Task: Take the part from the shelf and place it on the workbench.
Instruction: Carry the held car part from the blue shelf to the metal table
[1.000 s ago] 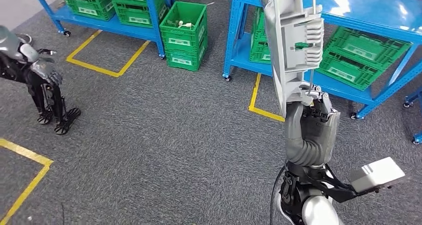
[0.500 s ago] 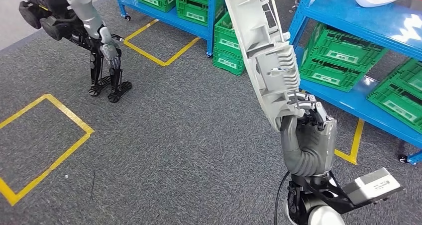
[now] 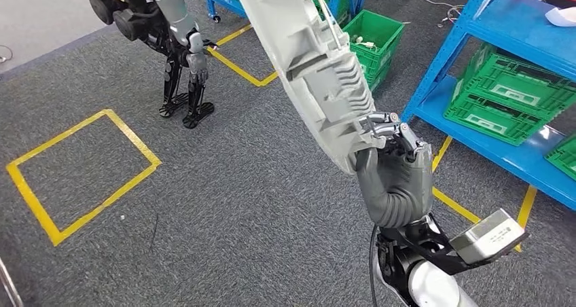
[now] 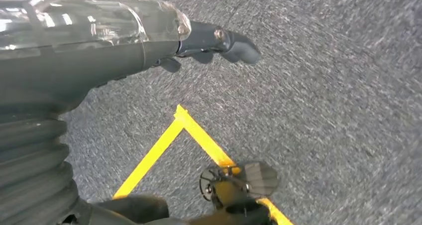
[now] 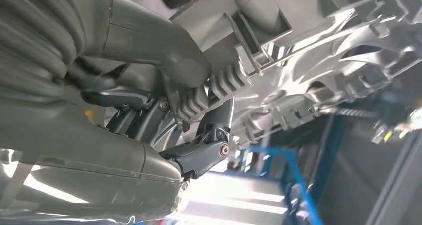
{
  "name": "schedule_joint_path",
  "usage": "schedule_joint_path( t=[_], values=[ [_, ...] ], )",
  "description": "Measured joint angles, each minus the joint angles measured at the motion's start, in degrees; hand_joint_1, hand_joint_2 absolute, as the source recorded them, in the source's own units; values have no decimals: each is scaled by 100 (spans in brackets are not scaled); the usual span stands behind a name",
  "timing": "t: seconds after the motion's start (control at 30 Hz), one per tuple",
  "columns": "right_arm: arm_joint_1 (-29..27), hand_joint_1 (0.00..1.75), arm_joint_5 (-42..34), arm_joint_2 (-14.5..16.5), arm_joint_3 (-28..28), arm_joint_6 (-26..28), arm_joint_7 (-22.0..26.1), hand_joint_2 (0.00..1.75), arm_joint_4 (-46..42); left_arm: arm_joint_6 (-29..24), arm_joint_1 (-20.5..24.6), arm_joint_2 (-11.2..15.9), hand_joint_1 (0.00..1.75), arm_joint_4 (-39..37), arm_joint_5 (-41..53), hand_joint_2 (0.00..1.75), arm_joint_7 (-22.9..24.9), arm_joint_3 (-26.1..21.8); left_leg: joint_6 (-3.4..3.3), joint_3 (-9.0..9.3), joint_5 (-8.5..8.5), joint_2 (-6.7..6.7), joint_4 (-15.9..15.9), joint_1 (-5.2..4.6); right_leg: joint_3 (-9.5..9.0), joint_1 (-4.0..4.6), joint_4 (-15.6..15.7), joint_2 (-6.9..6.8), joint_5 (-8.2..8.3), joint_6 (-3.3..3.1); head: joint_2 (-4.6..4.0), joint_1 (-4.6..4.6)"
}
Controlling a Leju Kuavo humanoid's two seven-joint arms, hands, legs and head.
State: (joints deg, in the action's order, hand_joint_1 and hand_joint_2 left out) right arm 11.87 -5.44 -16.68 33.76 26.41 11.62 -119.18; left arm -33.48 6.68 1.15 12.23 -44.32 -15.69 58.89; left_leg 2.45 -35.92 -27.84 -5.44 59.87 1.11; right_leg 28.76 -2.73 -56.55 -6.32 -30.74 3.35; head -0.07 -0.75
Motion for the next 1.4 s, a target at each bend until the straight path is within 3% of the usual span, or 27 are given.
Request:
schedule_joint_path(
  t=[0.07, 0.13, 0.2, 0.23, 0.27, 0.3, 0.37, 0.43, 0.5, 0.53, 0.57, 0.63, 0.7, 0.77, 0.8, 0.83, 0.9, 0.97, 1.0, 1.07, 1.13, 1.2, 1.27, 1.3, 1.33, 1.4],
  values=[
    [114, 175, -77, 27, 55, -72, 68, 175, 41, -1, 3, 16, 0, -3, -38, 175, -10, -1, -141, -27, -4, 124, 10, -9, -24, -21, -3, -9, -40, 46, 0, 50],
    [202, 175, -121, 41, 99, -114, 114, 175, 83, -3, 16, 20, 0, -4, -61, 175, -11, -1, -224, -25, 7, 262, 7, -13, 79, -34, -289, 238, -288, 54, 0, 115],
    [242, 175, -130, 48, 138, -125, 125, 175, 121, -4, 38, 17, 0, -4, -68, 175, -13, -1, -274, -22, 16, 396, 6, -34, 406, 11, -1045, 514, -700, 12, 0, 189],
    [244, 175, -133, 51, 158, -127, 126, 175, 142, -5, 47, 14, 0, -4, -69, 175, -13, -1, -293, -20, 18, 475, 6, -56, 592, 49, -1436, 558, -842, -19, 0, 221],
    [246, 175, -137, 51, 178, -126, 127, 175, 163, -4, 50, 12, 0, -4, -71, 175, -14, -1, -305, -17, 20, 558, 7, -82, 726, 86, -1685, 576, -886, -59, 0, 252],
    [251, 175, -139, 52, 196, -126, 127, 175, 185, -4, 49, 11, 0, -4, -73, 175, -14, -1, -313, -11, 23, 646, 7, -112, 765, 124, -1705, 591, -798, -118, 0, 277],
    [275, 175, -143, 52, 227, -125, 127, 175, 218, -4, 50, 9, 0, -4, -75, 175, -15, -1, -330, 6, 33, 817, 5, -163, 577, 210, -1129, 717, -351, -286, 0, 309],
    [305, 175, -150, 52, 246, -126, 131, 175, 238, -8, 58, -14, 0, -5, -84, 175, -20, -3, -340, -6, 62, 965, -9, -146, 340, 266, -471, 1093, -7, -487, 0, 273],
    [332, 175, -175, 53, 260, -139, 156, 175, 248, -8, 62, -51, 0, -4, -126, 175, -39, -5, -298, -55, 113, 1117, -33, -66, 252, 316, -236, 1296, 80, -592, 0, 264],
    [349, 175, -196, 54, 268, -153, 180, 175, 249, -5, 60, -64, 0, -4, -152, 175, -55, -5, -257, -72, 148, 1210, -61, -44, 218, 343, -160, 1231, 117, -609, 0, 297],
    [375, 175, -216, 60, 277, -175, 206, 175, 251, 4, 49, -78, 0, -2, -173, 175, -67, -5, -229, -85, 167, 1205, -76, -41, 157, 341, -38, 1120, 143, -609, 0, 358],
    [404, 175, -271, 95, 296, -228, 272, 175, 265, 27, 39, -90, 0, -2, -181, 175, -54, -5, -157, -169, 69, 870, 36, -76, 17, 297, 248, 903, 215, -584, 0, 389],
    [405, 175, -358, 140, 313, -289, 361, 175, 285, 60, 48, -85, 0, -4, -175, 175, 40, -7, -53, -440, -241, 508, 560, -54, -53, 249, 368, 690, 247, -531, 0, 334],
    [390, 175, -430, 174, 326, -337, 448, 175, 293, 107, 43, -64, 0, -6, -178, 175, 137, -8, 67, -713, -447, 497, 1114, 22, -61, 208, 347, 475, 222, -482, 0, 264],
    [374, 175, -448, 192, 331, -352, 481, 175, 294, 134, 32, -47, 0, -7, -177, 175, 161, -8, 123, -734, -410, 502, 1168, 54, -64, 187, 323, 377, 197, -446, 0, 233],
    [354, 175, -455, 213, 336, -363, 504, 175, 294, 161, 20, -26, 0, -8, -168, 175, 174, -7, 174, -633, -273, 479, 1000, 82, -69, 161, 290, 285, 166, -404, 0, 203],
    [318, 175, -458, 249, 352, -381, 535, 175, 294, 206, 10, 6, 0, -9, -126, 175, 182, -6, 228, -232, 38, 222, 329, 93, -78, 122, 194, 133, 76, -303, 0, 130],
    [300, 175, -441, 277, 374, -396, 553, 175, 292, 226, 14, 25, 0, -9, -78, 175, 164, -5, 141, -5, 135, -43, -68, 64, -87, 130, 95, 31, -12, -201, 0, 78],
    [291, 175, -430, 284, 385, -399, 562, 175, 291, 224, 15, 34, 0, -9, -61, 175, 147, -5, 57, -12, 97, -77, -64, 41, -97, 140, 80, -8, -34, -163, 0, 75],
    [274, 175, -415, 287, 400, -387, 578, 175, 286, 207, 13, 58, 0, -11, -42, 175, 101, -5, -83, -42, 98, 60, -52, 36, -128, 123, 83, -72, -68, -95, 0, 105],
    [232, 175, -415, 278, 396, -349, 603, 175, 267, 189, 18, 64, 0, -11, -34, 175, 53, -5, -171, -56, 115, 232, -61, 40, -81, 90, -92, 139, -253, -51, 0, 138],
    [121, 175, -428, 233, 356, -314, 660, 175, 209, 170, 34, 46, 0, -8, -44, 175, 22, -5, -240, -65, 133, 420, -66, 26, 182, 92, -744, 472, -649, -62, 0, 189],
    [-7, 175, -472, 161, 296, -301, 734, 175, 115, 146, 38, 18, 0, -6, -67, 175, 16, -5, -286, -74, 147, 636, -64, -8, 542, 124, -1521, 588, -945, -106, 0, 245],
    [-54, 175, -500, 125, 261, -300, 766, 175, 67, 136, 30, 9, 0, -6, -79, 175, 19, -5, -299, -75, 153, 749, -62, -25, 635, 143, -1682, 609, -934, -138, 0, 270],
    [-85, 175, -521, 94, 227, -301, 786, 175, 21, 127, 20, 3, 0, -6, -87, 175, 21, -5, -305, -73, 160, 860, -61, -40, 631, 160, -1607, 631, -798, -178, 0, 293],
    [-117, 175, -539, 46, 175, -301, 802, 175, -62, 121, 9, -1, 0, -6, -96, 175, 24, -5, -304, -65, 177, 1059, -61, -59, 394, 189, -930, 768, -330, -278, 0, 333]
  ],
)
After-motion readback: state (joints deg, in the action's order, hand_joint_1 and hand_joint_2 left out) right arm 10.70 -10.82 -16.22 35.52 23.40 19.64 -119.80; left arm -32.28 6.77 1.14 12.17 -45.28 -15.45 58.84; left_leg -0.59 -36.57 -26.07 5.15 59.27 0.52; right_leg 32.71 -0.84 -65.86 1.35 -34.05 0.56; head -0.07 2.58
